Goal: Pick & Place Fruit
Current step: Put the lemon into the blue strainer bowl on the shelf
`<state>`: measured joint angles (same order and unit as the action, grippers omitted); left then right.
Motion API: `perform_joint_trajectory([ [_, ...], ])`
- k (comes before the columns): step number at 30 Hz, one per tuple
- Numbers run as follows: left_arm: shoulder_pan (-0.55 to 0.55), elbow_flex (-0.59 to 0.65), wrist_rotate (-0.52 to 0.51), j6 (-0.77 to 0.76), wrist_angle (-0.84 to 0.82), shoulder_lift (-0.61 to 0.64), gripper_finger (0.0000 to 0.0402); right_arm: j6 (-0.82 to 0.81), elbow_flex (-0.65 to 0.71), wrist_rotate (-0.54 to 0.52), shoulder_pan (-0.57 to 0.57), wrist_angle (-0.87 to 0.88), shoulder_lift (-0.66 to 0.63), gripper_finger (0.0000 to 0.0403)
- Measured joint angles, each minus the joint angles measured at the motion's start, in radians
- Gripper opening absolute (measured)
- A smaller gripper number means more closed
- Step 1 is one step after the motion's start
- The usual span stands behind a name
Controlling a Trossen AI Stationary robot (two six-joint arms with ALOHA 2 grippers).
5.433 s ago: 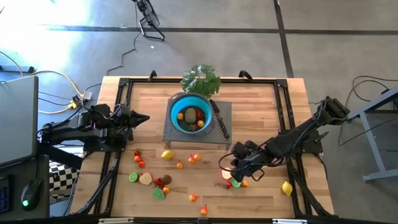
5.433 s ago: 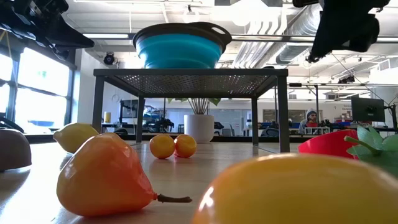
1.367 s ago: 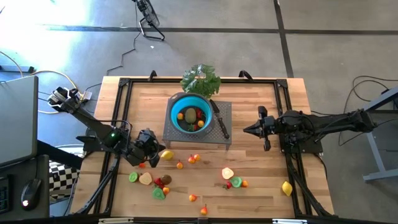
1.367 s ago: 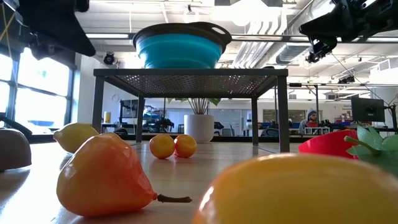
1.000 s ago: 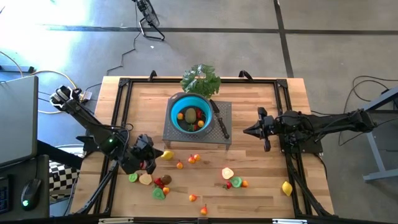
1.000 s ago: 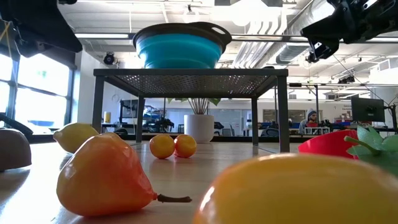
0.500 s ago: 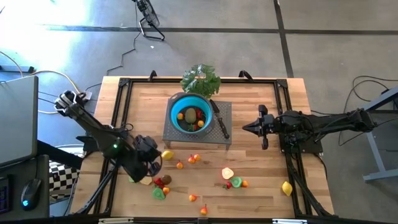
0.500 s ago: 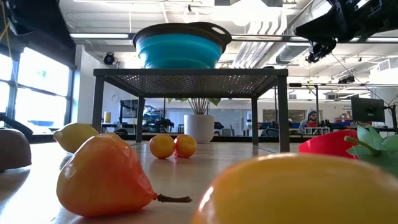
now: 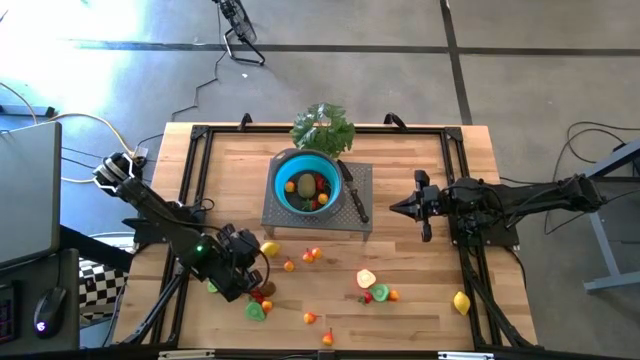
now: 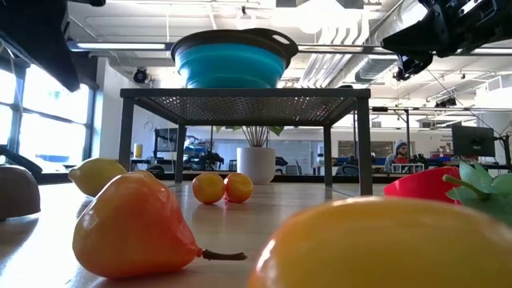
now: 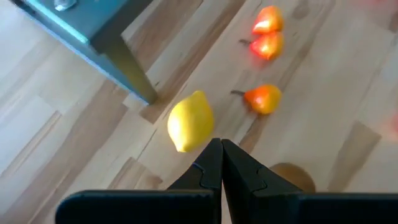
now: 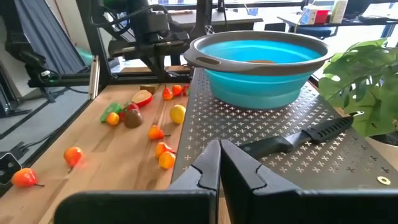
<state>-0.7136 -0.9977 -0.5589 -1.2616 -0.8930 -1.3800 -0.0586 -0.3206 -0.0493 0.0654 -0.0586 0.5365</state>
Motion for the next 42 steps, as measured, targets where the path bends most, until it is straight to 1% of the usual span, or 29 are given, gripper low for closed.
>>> perform_joint_trajectory([
  [7,0.000,0.000,0.000,0.001,0.002,0.000,0.0004,0.000,0.000,0.001,0.000,0.000,0.000,0.0003],
  [11,0.000,0.000,0.000,-0.026,-0.001,0.000,0.0034,0.001,0.000,0.001,0.000,0.000,0.000,0.0003],
  [14,0.000,0.000,0.000,-0.063,-0.009,0.000,0.0076,0.001,0.000,0.001,0.000,0.001,0.000,0.0003],
  [17,0.000,0.000,0.000,-0.101,-0.022,0.000,0.0129,0.001,0.000,0.001,0.000,0.002,0.000,0.0003],
  [21,0.000,0.000,-0.001,-0.109,-0.023,0.000,0.0202,0.002,0.000,0.001,0.000,0.002,0.000,0.0003],
  [24,0.000,0.000,-0.001,-0.109,-0.023,0.000,0.0249,0.002,0.000,0.001,0.000,0.002,0.000,0.0003],
  [28,0.000,0.000,-0.001,-0.109,-0.022,0.000,0.0301,0.002,0.000,0.000,0.000,0.002,0.000,0.0003],
  [31,0.000,0.000,-0.001,-0.109,-0.011,0.000,0.0330,0.002,0.000,0.000,0.000,0.003,0.000,0.0003],
  [35,0.000,0.000,-0.020,-0.094,0.029,0.000,0.0350,0.002,0.000,0.000,0.000,0.003,0.000,0.0003],
  [38,0.000,0.000,-0.068,-0.080,0.037,0.000,0.0353,0.003,0.000,0.000,0.000,0.003,0.000,0.0003],
  [42,0.000,0.002,-0.080,-0.088,0.032,0.000,0.0354,0.003,0.000,0.000,0.000,0.003,0.000,0.0003],
])
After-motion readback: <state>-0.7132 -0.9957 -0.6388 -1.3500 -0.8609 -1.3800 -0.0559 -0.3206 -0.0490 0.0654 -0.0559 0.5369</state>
